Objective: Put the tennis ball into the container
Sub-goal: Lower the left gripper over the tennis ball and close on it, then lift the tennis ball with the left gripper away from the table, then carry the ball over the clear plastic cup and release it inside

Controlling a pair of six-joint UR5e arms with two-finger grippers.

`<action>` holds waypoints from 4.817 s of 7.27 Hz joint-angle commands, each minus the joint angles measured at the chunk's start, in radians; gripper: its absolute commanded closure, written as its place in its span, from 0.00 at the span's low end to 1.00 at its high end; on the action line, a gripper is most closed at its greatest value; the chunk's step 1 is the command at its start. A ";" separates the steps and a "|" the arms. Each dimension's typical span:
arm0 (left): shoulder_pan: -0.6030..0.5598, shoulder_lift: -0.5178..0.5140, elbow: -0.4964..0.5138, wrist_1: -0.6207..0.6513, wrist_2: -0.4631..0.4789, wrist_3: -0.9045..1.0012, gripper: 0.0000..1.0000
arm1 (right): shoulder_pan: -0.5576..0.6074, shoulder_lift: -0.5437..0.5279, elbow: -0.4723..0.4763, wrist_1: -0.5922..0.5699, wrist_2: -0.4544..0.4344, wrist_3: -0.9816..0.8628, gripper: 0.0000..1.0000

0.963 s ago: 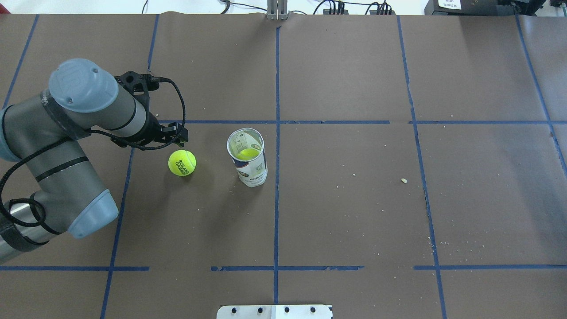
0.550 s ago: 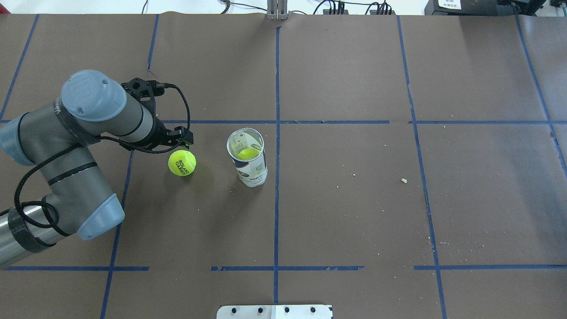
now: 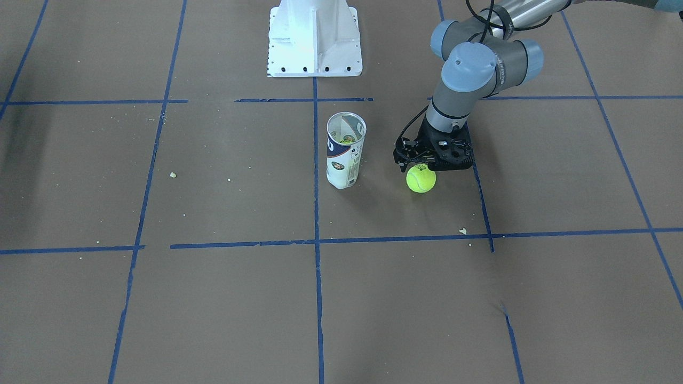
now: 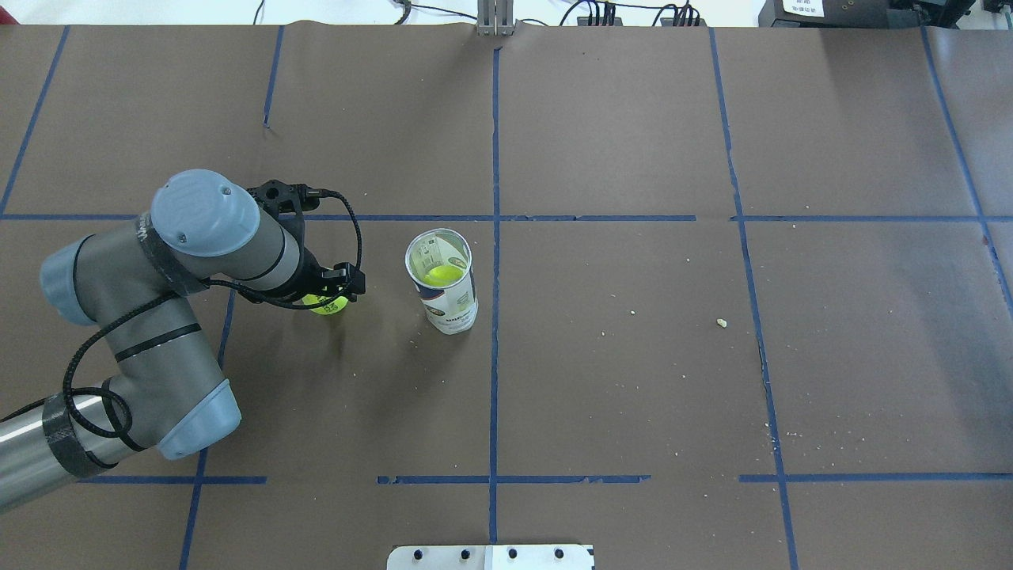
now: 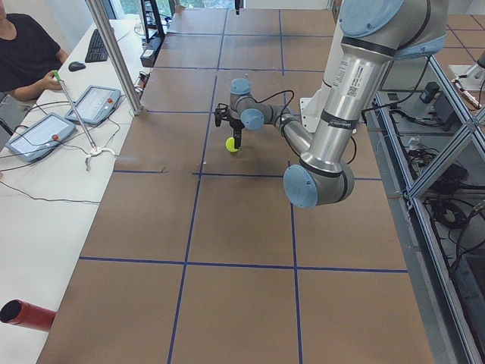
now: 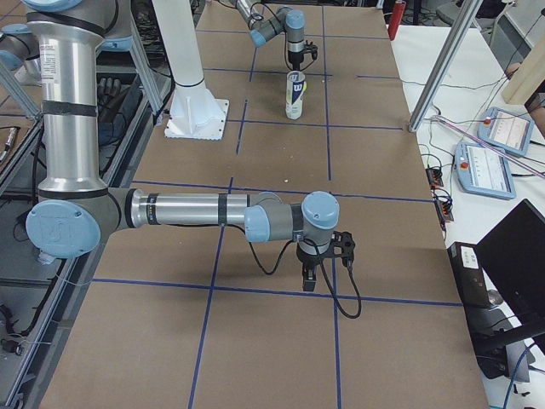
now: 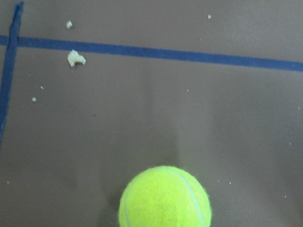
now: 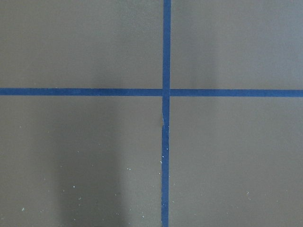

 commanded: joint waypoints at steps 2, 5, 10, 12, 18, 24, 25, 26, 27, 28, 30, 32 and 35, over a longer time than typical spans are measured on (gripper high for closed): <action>0.004 0.000 0.042 -0.048 0.000 -0.001 0.00 | 0.000 0.000 0.000 0.000 0.000 0.000 0.00; 0.003 -0.014 0.046 -0.048 0.029 0.006 0.00 | -0.002 0.000 0.000 0.000 0.000 0.000 0.00; -0.002 -0.017 0.063 -0.057 0.043 0.007 0.15 | 0.000 0.000 0.000 0.000 0.000 0.000 0.00; -0.002 -0.023 0.063 -0.057 0.045 0.006 0.62 | 0.000 0.000 0.000 0.000 0.000 0.000 0.00; -0.140 -0.035 -0.289 0.350 0.040 0.016 1.00 | 0.000 0.000 0.000 0.000 0.000 0.000 0.00; -0.202 -0.257 -0.417 0.725 -0.087 0.101 1.00 | 0.000 0.000 0.000 0.000 0.000 0.000 0.00; -0.188 -0.293 -0.385 0.721 -0.118 0.066 1.00 | 0.000 0.000 0.000 0.000 0.000 0.000 0.00; -0.128 -0.381 -0.300 0.722 -0.115 -0.007 1.00 | 0.000 0.000 0.000 0.000 0.000 0.000 0.00; -0.096 -0.431 -0.250 0.720 -0.112 -0.042 1.00 | -0.002 0.000 0.000 0.000 0.000 0.000 0.00; -0.073 -0.464 -0.218 0.719 -0.110 -0.059 1.00 | 0.000 0.000 0.000 0.000 0.000 0.000 0.00; -0.066 -0.512 -0.147 0.714 -0.110 -0.059 1.00 | 0.000 0.000 0.000 0.000 0.000 0.000 0.00; -0.066 -0.509 -0.104 0.663 -0.106 -0.059 1.00 | 0.000 0.000 0.000 0.000 0.000 0.000 0.00; -0.060 -0.500 -0.093 0.648 -0.095 -0.054 1.00 | 0.000 0.000 0.000 0.000 0.000 0.000 0.00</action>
